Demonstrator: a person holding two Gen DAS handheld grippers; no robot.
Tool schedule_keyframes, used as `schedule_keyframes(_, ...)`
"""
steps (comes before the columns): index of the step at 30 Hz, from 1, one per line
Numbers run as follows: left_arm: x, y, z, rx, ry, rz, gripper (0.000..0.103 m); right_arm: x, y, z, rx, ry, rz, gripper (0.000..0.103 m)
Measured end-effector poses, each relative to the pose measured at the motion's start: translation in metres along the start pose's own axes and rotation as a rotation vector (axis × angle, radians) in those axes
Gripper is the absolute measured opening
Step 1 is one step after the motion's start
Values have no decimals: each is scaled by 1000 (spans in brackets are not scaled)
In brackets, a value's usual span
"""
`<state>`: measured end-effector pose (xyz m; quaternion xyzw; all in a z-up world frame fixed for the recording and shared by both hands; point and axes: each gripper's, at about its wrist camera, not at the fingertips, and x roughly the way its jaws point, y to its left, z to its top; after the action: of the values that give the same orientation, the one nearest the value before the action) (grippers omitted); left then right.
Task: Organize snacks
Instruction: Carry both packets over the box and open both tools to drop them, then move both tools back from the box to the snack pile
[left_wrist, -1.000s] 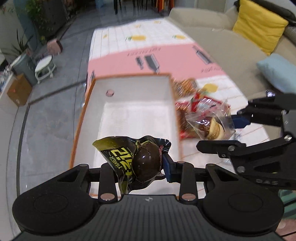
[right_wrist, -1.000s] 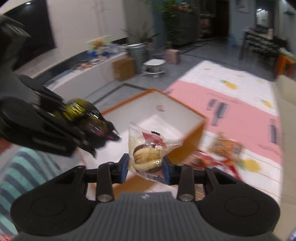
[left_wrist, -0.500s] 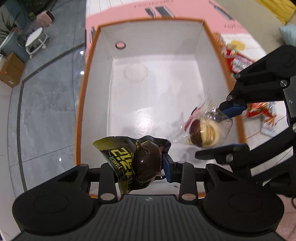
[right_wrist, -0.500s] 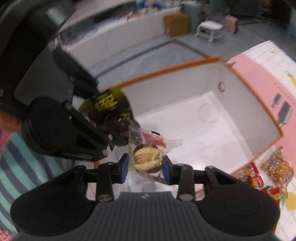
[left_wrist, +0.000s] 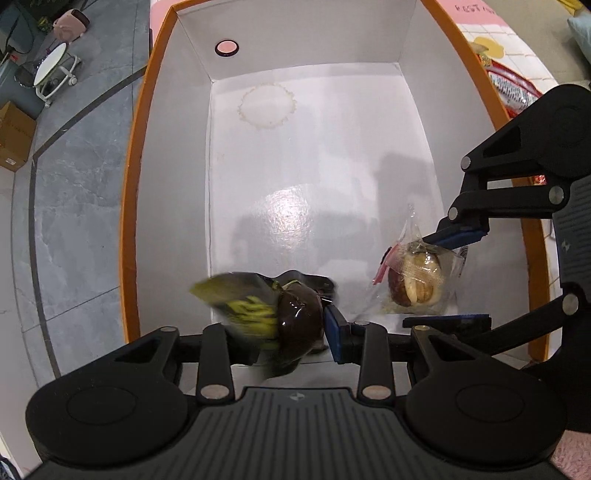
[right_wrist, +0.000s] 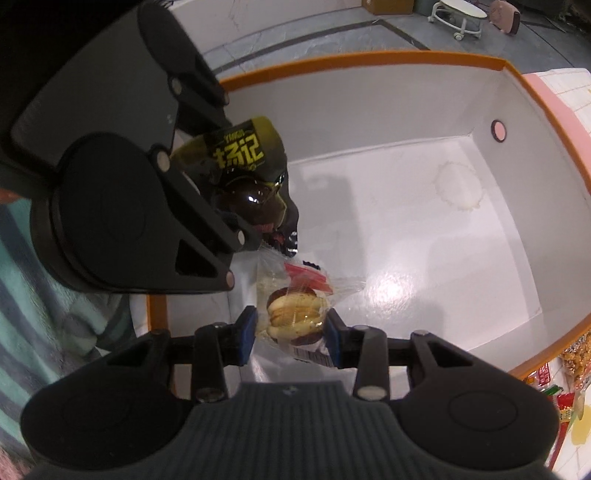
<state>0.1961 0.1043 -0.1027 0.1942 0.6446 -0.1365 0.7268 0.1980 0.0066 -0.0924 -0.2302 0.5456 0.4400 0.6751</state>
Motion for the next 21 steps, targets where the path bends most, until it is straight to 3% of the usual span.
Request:
schedule_keyframes(4,2,-1,-2,-6,4,30,40,3,1,9,3,7,-27,39)
schedule_keyframes(8,-4,-1,-7,-13,-8,34,48,0,3,14,5,-6,-51,41)
schedule_keyframes(9,-7,-2,-8,-14,-13,30,51,0,4,14,6,-11,-57,44)
schedule_keyframes(12,-16,-4,-10,-12,-33,43,57,-10,5,15,26,-37,-60,68)
schedule_keyframes(16,-35,-7,-13,-22,-73,70,58,-28,14,13,19,-92,-94,72)
schedule_keyframes(21,-72,-17,-17,-57,-193,108,59,-64,27,0,41,-220,-147,72)
